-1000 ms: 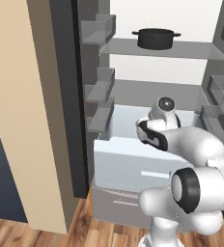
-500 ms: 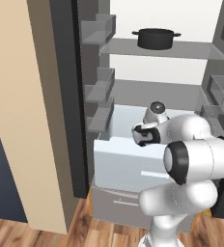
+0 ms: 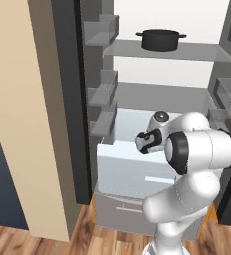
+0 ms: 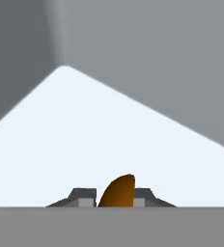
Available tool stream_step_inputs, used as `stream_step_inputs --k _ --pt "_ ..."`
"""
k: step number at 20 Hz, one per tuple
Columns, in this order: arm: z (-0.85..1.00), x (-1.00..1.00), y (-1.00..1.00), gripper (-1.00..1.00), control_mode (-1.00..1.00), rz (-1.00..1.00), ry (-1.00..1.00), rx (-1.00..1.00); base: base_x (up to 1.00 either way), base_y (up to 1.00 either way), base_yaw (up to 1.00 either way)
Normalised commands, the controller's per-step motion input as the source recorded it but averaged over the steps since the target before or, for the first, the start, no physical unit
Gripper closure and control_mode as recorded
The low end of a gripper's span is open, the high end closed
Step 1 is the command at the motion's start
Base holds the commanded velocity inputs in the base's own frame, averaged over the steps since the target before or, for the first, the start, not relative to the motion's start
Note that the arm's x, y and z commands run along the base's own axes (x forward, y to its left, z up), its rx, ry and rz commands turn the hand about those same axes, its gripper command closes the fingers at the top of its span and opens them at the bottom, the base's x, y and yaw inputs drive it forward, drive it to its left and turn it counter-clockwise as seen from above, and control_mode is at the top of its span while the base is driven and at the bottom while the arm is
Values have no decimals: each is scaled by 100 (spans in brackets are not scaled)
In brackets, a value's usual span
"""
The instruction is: Place the avocado and mushroom inside the fridge drawer. Close the drawer after placing the vegetables.
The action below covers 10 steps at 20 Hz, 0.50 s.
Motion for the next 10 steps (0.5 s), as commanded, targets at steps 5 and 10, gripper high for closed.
stream_step_inputs --k 5,10 --pt "-20 1 -17 100 -100 0 14 15 0 0 0" --pt "-33 11 -3 100 -100 0 12 6 0 0 0"
